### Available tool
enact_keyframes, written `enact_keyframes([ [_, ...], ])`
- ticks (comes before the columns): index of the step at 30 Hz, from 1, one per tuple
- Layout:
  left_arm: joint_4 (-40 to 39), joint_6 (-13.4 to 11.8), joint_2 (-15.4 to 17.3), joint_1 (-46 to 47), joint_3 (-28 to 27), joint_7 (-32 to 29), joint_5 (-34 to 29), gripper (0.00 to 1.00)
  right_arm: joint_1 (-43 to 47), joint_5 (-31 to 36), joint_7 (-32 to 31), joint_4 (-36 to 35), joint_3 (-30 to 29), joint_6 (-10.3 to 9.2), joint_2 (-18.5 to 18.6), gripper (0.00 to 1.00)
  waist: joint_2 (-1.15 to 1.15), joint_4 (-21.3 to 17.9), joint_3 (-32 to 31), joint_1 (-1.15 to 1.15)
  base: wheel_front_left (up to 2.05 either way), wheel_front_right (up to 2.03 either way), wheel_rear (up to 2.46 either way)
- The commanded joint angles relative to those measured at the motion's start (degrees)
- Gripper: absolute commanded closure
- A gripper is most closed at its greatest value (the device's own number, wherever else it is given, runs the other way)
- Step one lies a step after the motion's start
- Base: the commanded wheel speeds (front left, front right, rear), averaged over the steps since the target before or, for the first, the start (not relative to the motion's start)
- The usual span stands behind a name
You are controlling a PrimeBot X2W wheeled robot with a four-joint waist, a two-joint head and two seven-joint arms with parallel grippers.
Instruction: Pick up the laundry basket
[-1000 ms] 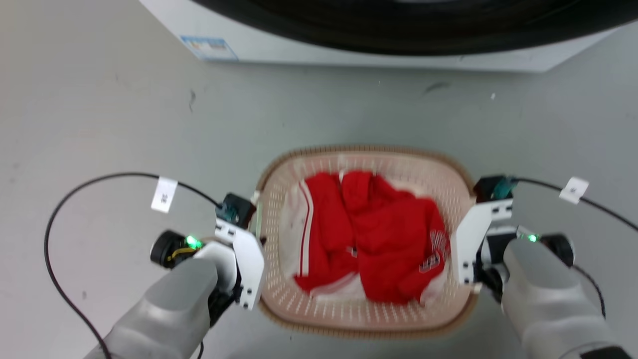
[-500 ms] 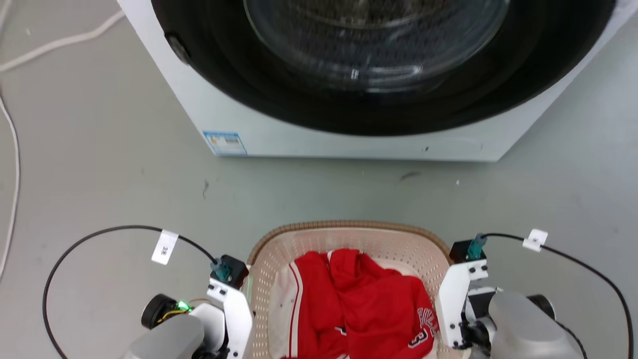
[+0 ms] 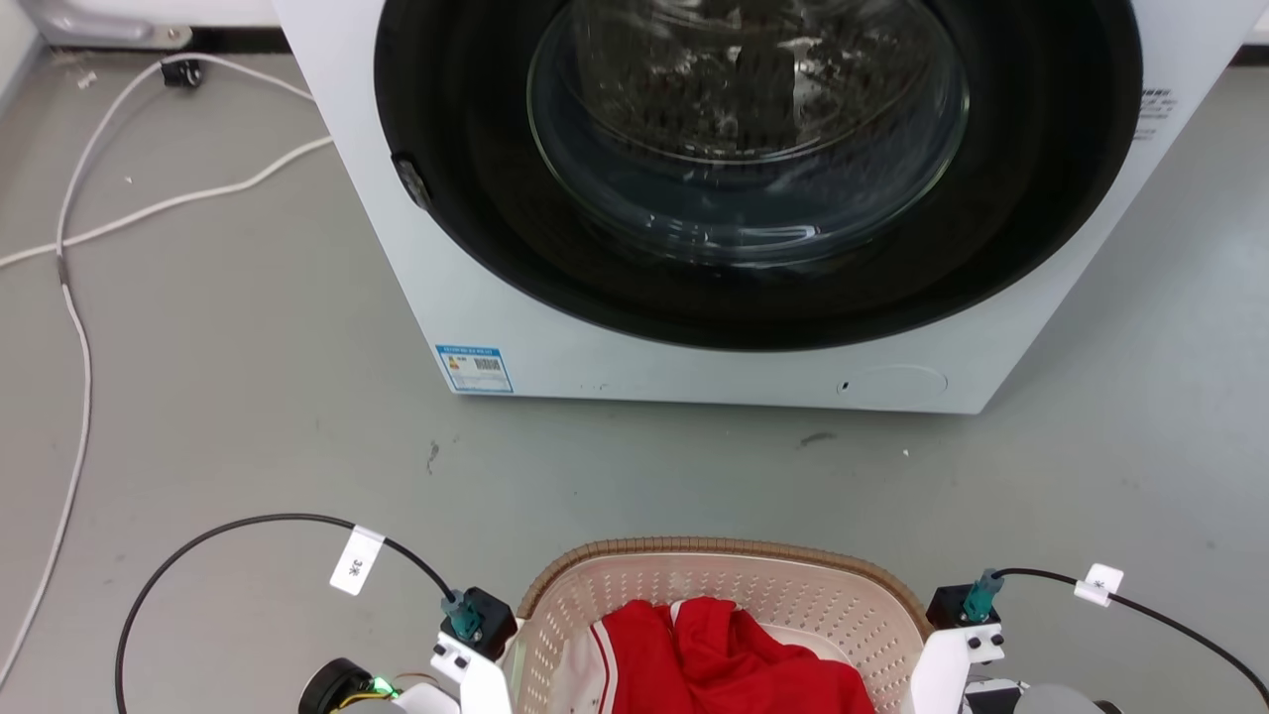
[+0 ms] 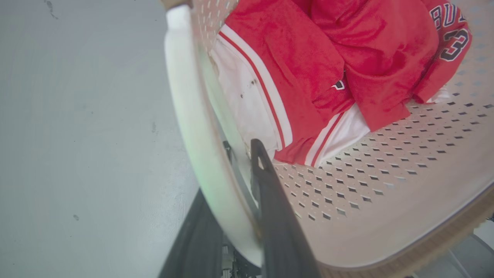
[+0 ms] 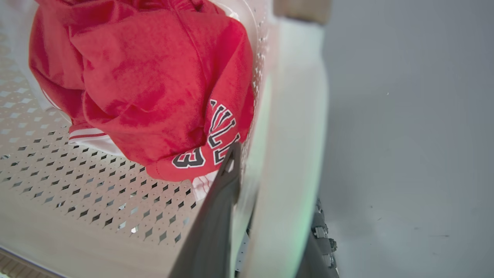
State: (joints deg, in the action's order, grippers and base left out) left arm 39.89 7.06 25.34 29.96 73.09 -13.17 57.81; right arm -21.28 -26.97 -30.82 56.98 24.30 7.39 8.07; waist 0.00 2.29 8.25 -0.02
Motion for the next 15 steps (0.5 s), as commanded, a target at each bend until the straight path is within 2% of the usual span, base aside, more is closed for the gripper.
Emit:
enact_keyframes([
  [1, -0.7, 0.7, 0.9, -0.9, 0.3, -0.7, -0.3, 1.00, 0.3, 0.3, 0.2, -1.8, 0.3, 0.18, 1.2, 1.00, 0.00, 0.0, -0.9, 0.02, 0.00, 0.00, 0.00],
  [5, -1.7, 0.7, 1.6, -2.7, 0.5, -1.3, -0.3, 1.00, 2.3, 1.0, -0.2, -4.7, -1.1, 0.18, 1.3, 1.00, 0.00, -0.1, -2.6, 0.02, 0.00, 0.00, 0.00],
  [15, -4.6, -0.9, 1.9, -5.5, 0.5, -0.8, -0.3, 1.00, 8.2, 3.9, -2.2, -12.5, -7.2, 0.24, -1.8, 1.00, 0.00, 0.0, -5.4, 0.02, 0.00, 0.00, 0.00],
])
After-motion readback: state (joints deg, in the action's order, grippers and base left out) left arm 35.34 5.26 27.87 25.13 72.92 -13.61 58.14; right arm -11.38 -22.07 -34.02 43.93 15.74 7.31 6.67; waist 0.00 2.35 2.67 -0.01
